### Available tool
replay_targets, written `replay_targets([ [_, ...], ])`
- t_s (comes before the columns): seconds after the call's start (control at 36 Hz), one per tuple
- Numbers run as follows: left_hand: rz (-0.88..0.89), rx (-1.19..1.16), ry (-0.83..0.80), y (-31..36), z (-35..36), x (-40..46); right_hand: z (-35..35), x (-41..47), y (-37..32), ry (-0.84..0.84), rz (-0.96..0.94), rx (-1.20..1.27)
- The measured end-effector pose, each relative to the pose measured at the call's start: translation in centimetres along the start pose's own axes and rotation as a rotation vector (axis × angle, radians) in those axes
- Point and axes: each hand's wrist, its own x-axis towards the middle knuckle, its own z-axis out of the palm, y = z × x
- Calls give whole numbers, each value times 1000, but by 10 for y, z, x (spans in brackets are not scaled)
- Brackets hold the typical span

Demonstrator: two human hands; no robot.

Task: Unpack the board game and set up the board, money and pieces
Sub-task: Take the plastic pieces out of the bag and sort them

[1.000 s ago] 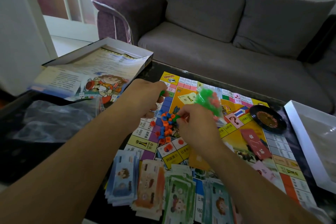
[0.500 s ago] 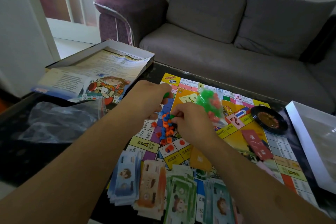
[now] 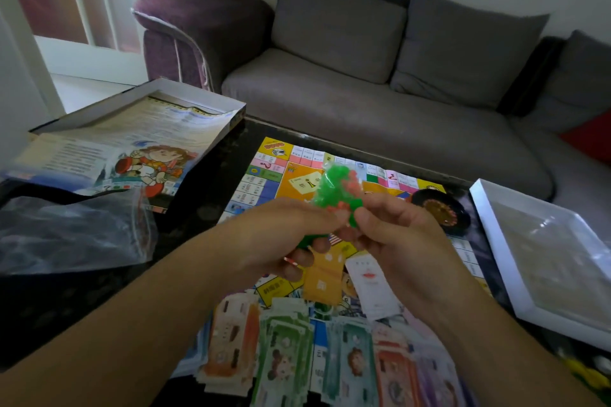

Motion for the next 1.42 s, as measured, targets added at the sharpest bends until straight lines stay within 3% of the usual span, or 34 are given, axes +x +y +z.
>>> replay_targets([
  [0.25,45,-314,-118,-6,40,-4,-8,-28,-11,8,-112,22],
  [0.58,51,-485,-10,-9,54,-4,-16,-36,-27,41,-412,-570],
  [0.94,49,-333,30,-7,53,-6,-25,-35,-24,9,-739,-992],
  [1.42,55,-246,111,-4,50,-9,-20,-38,-17,5,-727,-1169],
])
